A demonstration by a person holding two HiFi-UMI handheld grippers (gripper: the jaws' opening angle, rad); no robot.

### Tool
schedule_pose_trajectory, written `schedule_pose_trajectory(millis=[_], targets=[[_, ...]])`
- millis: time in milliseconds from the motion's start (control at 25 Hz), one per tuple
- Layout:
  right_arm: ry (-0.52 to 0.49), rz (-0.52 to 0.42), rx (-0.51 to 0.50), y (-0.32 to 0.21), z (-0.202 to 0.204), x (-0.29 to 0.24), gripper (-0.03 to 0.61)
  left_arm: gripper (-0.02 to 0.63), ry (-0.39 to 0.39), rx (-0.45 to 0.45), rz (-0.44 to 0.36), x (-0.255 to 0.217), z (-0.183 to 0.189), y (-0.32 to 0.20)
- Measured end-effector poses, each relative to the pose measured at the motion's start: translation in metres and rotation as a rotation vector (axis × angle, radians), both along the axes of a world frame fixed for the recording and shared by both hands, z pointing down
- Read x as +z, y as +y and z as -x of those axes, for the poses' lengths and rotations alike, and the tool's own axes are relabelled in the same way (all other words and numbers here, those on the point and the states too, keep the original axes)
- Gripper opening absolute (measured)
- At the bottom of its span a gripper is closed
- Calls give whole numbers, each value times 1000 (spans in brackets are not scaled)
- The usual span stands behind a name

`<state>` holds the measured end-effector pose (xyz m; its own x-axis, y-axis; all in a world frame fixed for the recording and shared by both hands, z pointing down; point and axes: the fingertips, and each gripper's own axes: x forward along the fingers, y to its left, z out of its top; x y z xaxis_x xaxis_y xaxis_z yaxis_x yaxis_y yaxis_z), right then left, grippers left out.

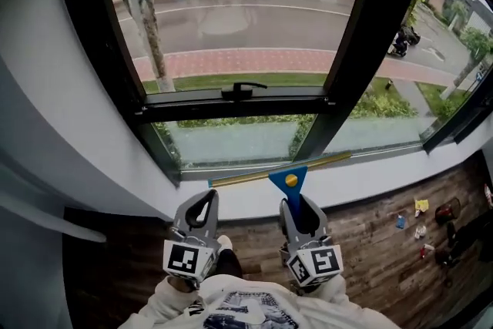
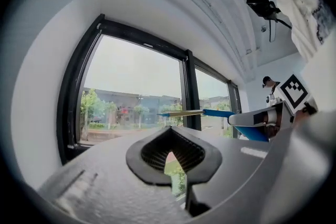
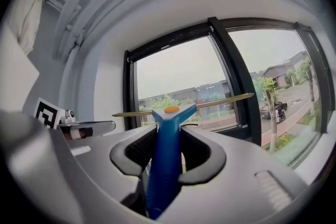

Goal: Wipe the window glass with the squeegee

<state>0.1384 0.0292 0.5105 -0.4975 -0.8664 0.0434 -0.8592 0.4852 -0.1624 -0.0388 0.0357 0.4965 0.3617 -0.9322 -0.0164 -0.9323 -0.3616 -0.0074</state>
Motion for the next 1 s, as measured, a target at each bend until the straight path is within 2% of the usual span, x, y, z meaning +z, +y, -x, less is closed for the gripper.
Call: schedule_pose_trajectory(millis=[80, 200, 440, 560, 800, 1000], targets=[[-4, -16, 25, -44, 21, -15, 143, -2, -7, 22, -7, -15, 23, -43], [-5, -91, 65, -104, 44, -46, 143, -2, -14, 42, -30, -38, 48, -106], [-18, -167, 115, -201, 51, -91, 143, -2, -42, 36, -144, -89, 64, -206], [-22, -190, 112, -240, 48, -118, 143, -2, -55, 33, -180, -127, 62, -232], [-75, -399, 89, -315, 42, -236, 141, -2, -89, 72, -307, -229, 36, -286], [-83, -536, 90, -366, 28, -330, 141, -3, -75, 78, -436, -309, 11, -325]])
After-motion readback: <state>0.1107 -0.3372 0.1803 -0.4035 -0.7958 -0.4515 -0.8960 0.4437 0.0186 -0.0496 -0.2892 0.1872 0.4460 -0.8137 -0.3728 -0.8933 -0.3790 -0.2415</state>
